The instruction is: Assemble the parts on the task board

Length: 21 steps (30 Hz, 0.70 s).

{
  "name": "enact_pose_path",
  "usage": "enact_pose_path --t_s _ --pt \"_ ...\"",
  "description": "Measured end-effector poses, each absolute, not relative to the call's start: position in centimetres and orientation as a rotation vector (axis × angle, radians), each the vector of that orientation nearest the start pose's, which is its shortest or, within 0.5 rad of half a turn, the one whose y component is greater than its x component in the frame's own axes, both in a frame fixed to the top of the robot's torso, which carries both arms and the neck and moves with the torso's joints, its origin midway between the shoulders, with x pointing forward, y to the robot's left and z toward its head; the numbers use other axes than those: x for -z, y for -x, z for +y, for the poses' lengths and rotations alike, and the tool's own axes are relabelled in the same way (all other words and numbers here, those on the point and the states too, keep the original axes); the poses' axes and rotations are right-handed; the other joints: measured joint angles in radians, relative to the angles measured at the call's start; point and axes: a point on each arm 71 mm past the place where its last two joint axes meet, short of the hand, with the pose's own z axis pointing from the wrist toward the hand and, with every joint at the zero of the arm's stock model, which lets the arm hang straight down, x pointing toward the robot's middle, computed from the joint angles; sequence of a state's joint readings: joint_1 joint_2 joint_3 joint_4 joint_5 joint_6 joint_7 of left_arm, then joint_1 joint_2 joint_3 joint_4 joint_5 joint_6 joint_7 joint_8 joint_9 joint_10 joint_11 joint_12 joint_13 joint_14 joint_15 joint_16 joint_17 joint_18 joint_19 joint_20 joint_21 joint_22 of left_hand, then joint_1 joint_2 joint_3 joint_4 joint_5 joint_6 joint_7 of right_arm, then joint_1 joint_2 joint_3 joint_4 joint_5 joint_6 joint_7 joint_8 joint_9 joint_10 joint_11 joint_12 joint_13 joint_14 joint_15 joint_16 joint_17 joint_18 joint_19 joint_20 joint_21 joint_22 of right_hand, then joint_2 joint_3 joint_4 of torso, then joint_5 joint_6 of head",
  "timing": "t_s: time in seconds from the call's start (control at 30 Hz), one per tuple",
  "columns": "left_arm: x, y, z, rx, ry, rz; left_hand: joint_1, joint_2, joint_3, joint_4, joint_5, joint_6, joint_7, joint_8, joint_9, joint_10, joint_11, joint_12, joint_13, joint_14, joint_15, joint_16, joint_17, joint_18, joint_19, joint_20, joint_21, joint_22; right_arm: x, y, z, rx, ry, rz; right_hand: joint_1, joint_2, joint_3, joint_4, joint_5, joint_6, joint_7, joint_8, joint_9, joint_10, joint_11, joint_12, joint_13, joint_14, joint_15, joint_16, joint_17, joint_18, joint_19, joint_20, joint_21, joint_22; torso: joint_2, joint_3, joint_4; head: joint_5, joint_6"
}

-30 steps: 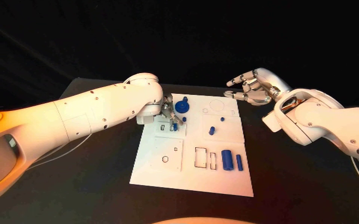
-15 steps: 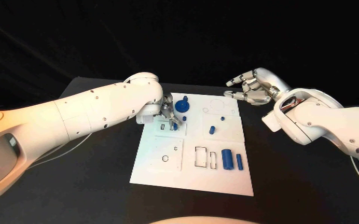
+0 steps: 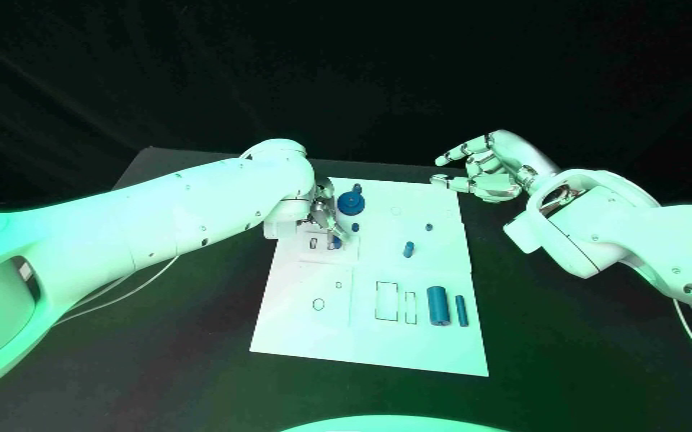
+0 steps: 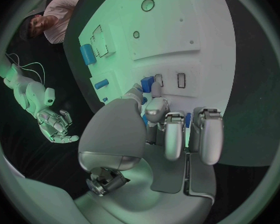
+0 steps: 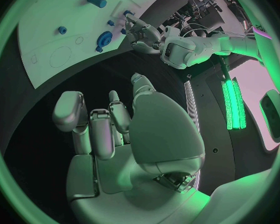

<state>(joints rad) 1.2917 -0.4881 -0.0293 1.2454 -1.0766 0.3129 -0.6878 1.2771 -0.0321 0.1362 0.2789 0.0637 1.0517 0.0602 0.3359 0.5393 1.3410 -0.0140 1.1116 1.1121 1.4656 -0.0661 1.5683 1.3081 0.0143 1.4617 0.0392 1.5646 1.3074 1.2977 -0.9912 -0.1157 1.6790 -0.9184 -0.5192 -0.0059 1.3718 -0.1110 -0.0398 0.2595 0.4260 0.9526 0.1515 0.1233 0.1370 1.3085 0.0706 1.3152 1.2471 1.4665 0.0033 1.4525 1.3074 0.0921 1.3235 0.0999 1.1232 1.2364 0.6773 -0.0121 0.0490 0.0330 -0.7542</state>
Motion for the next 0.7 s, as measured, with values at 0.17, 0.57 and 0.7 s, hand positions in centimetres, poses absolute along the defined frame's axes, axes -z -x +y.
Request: enact_pose_path --t_s 0.17,0.57,0.7 --pt "19.93 -52.69 11.87 0.257 0.041 2.415 0.054 0.003 0.065 -0.013 0.000 -0.011 -0.003 0.000 0.009 -0.004 -0.003 -0.012 -0.005 0.000 0.000 0.000 0.000 0.000 0.001 -0.001 0.000 0.000 14.96 -46.53 -23.70 -0.892 -0.357 1.571 0.000 0.000 0.000 0.000 0.000 0.000 0.000 0.000 0.000 0.000 0.000 0.000 0.000 0.000 0.000 0.000 0.000 0.000 0.000 0.000 0.000 0.000 0.000 0.0000 0.0000 0.000 -0.001" --pt "20.04 -52.61 12.12 0.292 0.072 2.434 0.133 -0.057 0.254 0.004 0.105 -0.031 0.006 -0.017 0.021 -0.014 0.000 -0.049 -0.028 0.000 0.000 0.000 0.000 0.000 0.004 -0.004 0.000 0.000 15.04 -46.55 -23.73 -0.891 -0.357 1.574 0.004 0.004 0.000 0.000 0.000 0.000 0.000 0.000 0.000 0.000 0.000 0.000 0.000 0.000 0.000 0.000 0.000 0.000 0.000 0.000 0.000 0.000 0.000 0.0001 0.0006 -0.001 0.000" --pt "20.05 -52.51 12.45 0.306 0.092 2.438 0.085 -0.109 0.315 0.026 0.169 -0.032 0.007 0.008 0.082 -0.012 0.002 -0.062 -0.038 0.000 0.000 0.000 0.000 0.000 0.004 -0.004 0.000 0.000 15.08 -46.57 -23.76 -0.889 -0.358 1.575 0.004 0.004 0.000 0.000 0.000 0.000 0.000 0.000 0.000 0.000 0.000 0.000 0.000 0.000 0.000 0.000 0.001 0.000 0.000 0.000 0.000 0.000 0.000 0.0008 0.0007 0.000 0.001"
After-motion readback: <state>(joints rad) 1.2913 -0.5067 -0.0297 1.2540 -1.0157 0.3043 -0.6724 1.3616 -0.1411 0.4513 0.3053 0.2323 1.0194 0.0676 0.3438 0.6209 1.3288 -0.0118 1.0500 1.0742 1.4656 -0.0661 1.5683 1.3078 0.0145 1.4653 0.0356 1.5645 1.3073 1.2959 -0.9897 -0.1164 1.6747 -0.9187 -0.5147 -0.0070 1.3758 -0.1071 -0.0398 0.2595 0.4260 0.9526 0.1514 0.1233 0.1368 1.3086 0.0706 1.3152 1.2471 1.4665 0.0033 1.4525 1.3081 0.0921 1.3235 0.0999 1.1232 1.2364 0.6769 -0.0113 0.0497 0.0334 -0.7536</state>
